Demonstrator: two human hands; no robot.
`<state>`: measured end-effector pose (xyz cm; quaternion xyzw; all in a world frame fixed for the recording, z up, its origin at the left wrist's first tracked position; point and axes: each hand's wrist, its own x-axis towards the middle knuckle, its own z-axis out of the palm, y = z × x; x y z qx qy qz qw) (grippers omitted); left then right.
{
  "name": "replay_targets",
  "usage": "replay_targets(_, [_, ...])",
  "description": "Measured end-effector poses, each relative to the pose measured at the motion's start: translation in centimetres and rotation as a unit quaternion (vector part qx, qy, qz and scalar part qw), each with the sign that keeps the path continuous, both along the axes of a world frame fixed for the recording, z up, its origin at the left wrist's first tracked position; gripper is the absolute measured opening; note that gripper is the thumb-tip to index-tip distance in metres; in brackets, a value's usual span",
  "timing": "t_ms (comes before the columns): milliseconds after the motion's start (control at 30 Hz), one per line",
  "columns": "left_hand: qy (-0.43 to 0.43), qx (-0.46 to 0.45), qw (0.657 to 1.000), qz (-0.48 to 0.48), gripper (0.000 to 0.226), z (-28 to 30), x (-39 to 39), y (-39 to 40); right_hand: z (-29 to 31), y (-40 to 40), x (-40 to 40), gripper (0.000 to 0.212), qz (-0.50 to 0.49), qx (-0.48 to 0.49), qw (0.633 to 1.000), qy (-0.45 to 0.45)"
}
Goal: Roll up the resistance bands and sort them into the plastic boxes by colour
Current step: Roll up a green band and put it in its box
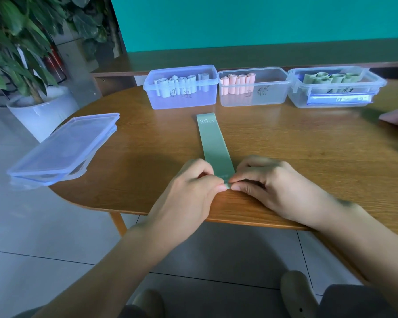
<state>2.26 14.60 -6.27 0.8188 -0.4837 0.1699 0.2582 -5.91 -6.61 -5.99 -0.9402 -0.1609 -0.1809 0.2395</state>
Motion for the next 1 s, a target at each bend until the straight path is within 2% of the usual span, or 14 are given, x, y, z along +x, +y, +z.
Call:
replay_targets(167, [-0.010, -0.009, 1.000, -0.011, 0.011, 0.2, 0.2, -0.1, 0.2, 0.1, 0.1, 0.024, -0.014, -0.005, 1.000, 0.024])
replay_targets(267, [0.029, 0.006, 1.000, -0.001, 0.021, 0.4, 0.2, 0.0, 0.1, 0.2, 0.2, 0.028, -0.025, -0.006, 1.000, 0.014])
replay_targets(333, [0.042, 0.012, 0.999, 0.003, 0.021, 0.4, 0.5, 0.0, 0.0, 0.4, 0.2, 0.028, -0.041, -0.011, 0.999, -0.008])
replay_targets(467, [0.051, 0.020, 0.998, 0.007, 0.023, 0.4, 0.9, -0.1, -0.2, 0.9, 0.3, 0.017, -0.027, -0.001, 0.999, -0.045])
replay_targets(600, [0.046, 0.037, 0.998, 0.016, 0.026, 0.3, 1.1, 0.0, 0.0, 0.7, 0.5, 0.021, -0.029, 0.002, 0.999, -0.023])
replay_targets(800, [0.105, 0.014, 0.994, 0.026, 0.032, 0.2, 1.3, -0.1, -0.2, 0.5, 1.1, 0.018, -0.036, 0.001, 0.999, -0.018])
replay_targets(1000, [0.087, 0.004, 0.996, 0.029, 0.015, 0.0, 1.7, -0.4, -0.3, 0.3, 1.7, 0.024, -0.045, -0.012, 0.999, -0.014])
